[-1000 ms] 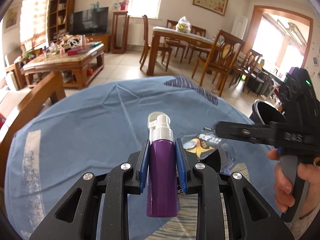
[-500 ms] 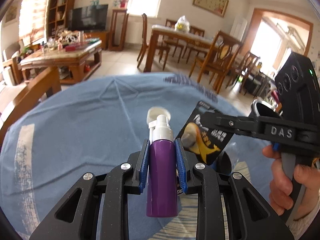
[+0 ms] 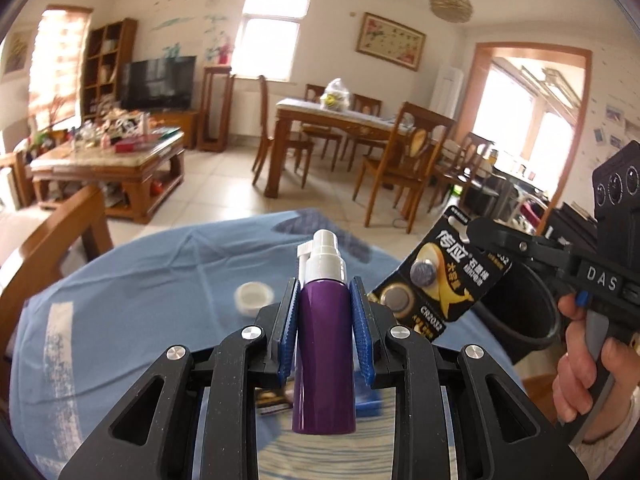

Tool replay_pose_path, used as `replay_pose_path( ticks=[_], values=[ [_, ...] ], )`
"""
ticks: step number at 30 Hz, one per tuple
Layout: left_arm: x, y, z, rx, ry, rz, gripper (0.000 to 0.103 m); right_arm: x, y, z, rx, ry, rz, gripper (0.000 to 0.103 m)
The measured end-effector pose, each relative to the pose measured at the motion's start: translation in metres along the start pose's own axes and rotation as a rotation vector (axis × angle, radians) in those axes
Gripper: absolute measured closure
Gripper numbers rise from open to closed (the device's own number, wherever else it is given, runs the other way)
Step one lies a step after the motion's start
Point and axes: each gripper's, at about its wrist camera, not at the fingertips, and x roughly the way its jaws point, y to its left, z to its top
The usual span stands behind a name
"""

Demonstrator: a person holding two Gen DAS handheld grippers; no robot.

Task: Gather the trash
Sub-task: 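Carry the spray bottle and battery card over the black bin and release both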

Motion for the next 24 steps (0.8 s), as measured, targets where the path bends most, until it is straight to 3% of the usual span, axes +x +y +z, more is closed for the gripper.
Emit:
replay_pose_path(
  ticks=[9,24],
  values=[
    [0.014,-0.079,0.014,0.093,0.001,-0.101,0.077,-0.076,-0.057,0.003,0.038,-0.118,-0.101,0.101],
    [0.094,-0.234,-0.004,0.243,0.056,-0.311,0.077,-0.163,-0.154,-0.015,0.152,-0.232,-0.363,0.100]
  ],
)
